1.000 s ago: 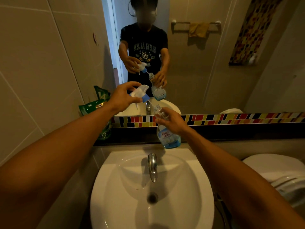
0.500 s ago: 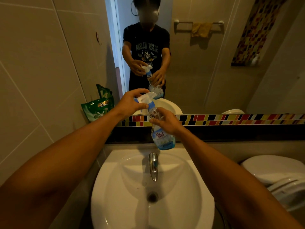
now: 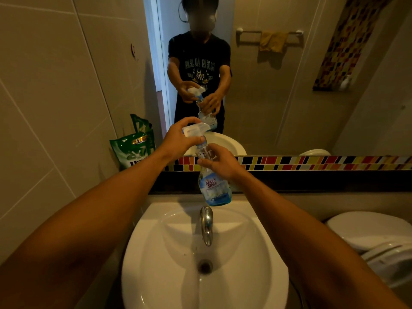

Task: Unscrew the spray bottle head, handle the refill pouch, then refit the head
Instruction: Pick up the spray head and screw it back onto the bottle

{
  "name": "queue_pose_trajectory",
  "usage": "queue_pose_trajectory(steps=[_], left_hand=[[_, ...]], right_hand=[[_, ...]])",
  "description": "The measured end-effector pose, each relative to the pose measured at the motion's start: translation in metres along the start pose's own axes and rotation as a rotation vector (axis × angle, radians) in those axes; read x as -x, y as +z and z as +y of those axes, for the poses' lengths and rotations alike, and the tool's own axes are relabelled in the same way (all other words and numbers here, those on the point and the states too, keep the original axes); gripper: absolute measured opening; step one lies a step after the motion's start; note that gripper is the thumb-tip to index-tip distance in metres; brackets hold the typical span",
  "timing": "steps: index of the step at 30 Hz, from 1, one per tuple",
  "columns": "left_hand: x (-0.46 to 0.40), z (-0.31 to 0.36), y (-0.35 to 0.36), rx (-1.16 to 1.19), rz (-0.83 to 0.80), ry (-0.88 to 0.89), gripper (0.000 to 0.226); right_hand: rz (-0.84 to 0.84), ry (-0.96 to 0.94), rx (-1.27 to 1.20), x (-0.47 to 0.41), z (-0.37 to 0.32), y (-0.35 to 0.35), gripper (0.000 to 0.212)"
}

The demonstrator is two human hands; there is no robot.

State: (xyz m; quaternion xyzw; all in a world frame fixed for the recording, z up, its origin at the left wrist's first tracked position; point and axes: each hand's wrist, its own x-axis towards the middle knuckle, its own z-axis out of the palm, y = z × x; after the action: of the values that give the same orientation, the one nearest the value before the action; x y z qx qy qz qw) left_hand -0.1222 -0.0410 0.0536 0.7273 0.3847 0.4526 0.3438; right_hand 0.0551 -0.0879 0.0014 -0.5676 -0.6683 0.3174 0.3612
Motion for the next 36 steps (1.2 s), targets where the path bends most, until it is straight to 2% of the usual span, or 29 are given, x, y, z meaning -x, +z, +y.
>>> queue_pose_trajectory(steps=[4,12,16,23,29,36], left_hand=[[-0.001,0.003,-0.002,0.031,-0.061,-0.027,0.053],[-0.003,0.002,0.001,0.087,-0.042,0.006,0.054],[-0.005,0.002,0.002,0.097,-0.074,-0.012,0.059],[-0.004,0.005,0.005,0.115,-0.033,0.002,0.057],[-0.005,0.003,0.005,0.102,-0.086,0.0,0.058],[-0.004,0.003,0.006,0.113,-0.043,0.007,0.055]], right_hand=[[-0.017,0.009,-0.053,0.0,-0.001,-0.003,0.045],[0.011,0.007,-0.034,-0.005,-0.002,-0.005,0.061],[0.019,-0.002,-0.033,-0.007,-0.001,-0.008,0.059],[0.04,-0.033,0.0,-0.01,-0.004,-0.011,0.058],[0.036,-0.01,0.008,-0.012,0.002,-0.013,0.058],[0.033,-0.014,0.015,-0.016,0.001,-0.01,0.058]])
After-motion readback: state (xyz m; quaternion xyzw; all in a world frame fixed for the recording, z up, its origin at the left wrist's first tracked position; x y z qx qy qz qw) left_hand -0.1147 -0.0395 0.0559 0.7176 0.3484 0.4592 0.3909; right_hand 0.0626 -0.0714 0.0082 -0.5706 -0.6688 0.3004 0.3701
